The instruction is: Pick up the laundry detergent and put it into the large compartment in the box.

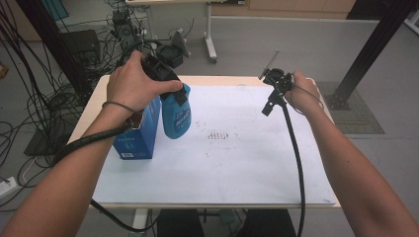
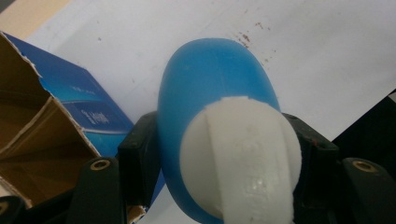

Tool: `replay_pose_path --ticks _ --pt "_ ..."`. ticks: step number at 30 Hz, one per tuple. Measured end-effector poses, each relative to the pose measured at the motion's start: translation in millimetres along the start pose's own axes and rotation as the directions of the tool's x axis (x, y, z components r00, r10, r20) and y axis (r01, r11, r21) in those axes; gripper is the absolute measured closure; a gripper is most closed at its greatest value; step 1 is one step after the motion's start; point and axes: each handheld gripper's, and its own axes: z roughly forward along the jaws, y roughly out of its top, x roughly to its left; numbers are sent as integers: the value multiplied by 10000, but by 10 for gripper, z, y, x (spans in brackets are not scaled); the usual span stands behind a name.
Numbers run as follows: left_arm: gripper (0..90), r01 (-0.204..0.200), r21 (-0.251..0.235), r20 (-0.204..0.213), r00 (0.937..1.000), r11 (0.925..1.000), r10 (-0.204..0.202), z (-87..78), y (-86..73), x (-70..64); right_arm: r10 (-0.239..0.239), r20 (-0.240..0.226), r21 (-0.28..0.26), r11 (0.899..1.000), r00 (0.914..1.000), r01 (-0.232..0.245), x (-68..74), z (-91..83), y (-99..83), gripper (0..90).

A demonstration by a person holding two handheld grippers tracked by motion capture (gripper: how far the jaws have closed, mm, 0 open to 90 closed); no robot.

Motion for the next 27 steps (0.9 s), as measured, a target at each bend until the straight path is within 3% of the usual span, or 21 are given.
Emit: replay_pose_path --ticks 11,17,27 --pt "372 9 -176 -221 9998 9998 -13 -418 181 -96 78 -29 -96 9999 10000 -78 -30 -18 -35 58" --pt "372 295 -380 -53 9995 9988 -297 -639 274 -75 108 -12 -123 9999 9999 -109 -41 -26 -52 58" --pt "373 561 -616 -113 9983 9965 -569 -1092 461 -65 139 8 -122 9998 9999 -139 -28 -25 -38 58"
